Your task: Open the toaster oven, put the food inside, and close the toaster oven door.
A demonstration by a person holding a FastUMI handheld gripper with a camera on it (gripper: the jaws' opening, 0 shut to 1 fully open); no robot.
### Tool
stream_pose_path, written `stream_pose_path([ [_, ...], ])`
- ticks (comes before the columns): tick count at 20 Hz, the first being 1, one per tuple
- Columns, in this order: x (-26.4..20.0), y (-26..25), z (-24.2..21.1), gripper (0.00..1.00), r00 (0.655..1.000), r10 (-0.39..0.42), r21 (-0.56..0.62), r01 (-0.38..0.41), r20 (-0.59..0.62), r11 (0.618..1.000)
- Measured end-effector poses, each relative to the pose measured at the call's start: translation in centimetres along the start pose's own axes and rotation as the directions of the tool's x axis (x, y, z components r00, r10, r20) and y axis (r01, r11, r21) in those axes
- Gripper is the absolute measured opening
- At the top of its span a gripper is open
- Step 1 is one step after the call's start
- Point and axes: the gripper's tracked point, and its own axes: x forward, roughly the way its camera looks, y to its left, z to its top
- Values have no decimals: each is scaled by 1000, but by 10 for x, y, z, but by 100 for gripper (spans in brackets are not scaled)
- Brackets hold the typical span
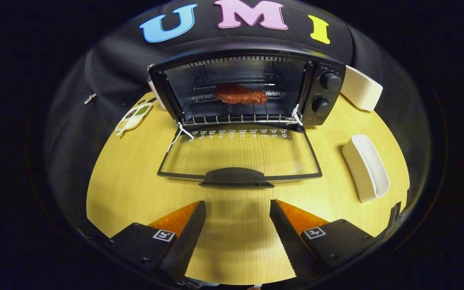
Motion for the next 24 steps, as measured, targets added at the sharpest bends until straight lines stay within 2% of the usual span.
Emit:
stream_pose_path([
  [5,30,4,-13,99,998,-34,1,35,-59,999],
  [6,34,4,-6,99,998,-48,-7,48,-30,999],
  [12,39,4,8,99,997,-75,18,76,-32,997],
  [20,-14,9,42,99,986,-59,35,54,156,998],
  [24,-40,3,95,99,964,-65,9,65,257,998],
])
